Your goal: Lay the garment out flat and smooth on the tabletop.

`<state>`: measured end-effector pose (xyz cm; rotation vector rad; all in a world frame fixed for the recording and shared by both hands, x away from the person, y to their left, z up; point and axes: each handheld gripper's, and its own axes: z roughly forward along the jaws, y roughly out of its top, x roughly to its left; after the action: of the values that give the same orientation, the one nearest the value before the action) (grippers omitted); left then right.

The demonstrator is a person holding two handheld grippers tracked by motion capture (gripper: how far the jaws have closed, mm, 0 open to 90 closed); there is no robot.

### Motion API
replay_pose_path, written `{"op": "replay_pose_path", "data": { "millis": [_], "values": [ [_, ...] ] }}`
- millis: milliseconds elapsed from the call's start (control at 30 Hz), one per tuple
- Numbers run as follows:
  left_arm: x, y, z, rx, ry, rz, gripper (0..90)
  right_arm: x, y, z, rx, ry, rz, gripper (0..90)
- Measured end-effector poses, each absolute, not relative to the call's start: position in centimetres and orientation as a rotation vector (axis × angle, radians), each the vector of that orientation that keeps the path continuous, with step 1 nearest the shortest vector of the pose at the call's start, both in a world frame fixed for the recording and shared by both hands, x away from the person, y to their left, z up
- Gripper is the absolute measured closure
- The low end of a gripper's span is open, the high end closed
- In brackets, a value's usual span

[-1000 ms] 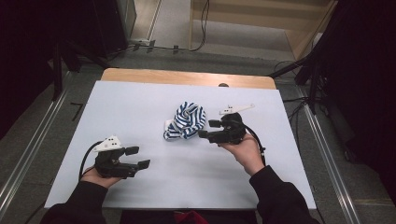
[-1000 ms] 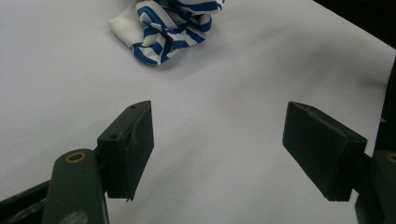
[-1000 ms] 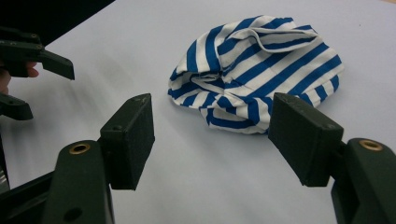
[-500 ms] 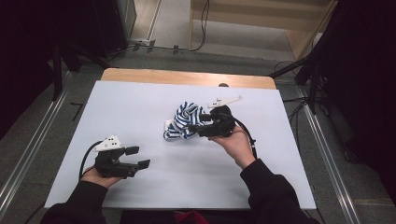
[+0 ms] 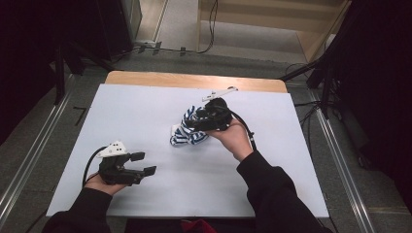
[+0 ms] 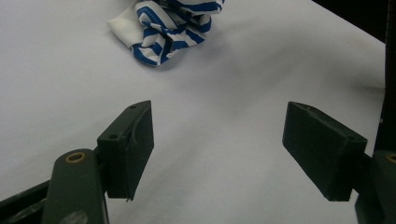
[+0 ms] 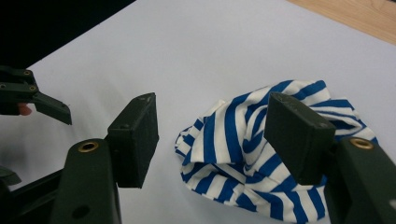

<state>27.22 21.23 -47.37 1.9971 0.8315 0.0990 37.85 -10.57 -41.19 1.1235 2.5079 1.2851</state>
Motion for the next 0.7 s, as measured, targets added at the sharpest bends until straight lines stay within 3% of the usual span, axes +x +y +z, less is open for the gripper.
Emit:
{"op": "replay_pose_path", "data": {
  "millis": [533, 700],
  "values": [
    [27.2, 21.3, -47.4, 1.996, 0.828, 0.096, 25.6, 40.4, -7.6, -44.8, 1.178, 2.601, 1.069, 34.1],
    [27.2, 21.3, -47.4, 1.997, 0.827, 0.097, 25.6, 40.8, -7.4, -45.9, 1.142, 2.598, 0.974, 47.5]
  ]
}}
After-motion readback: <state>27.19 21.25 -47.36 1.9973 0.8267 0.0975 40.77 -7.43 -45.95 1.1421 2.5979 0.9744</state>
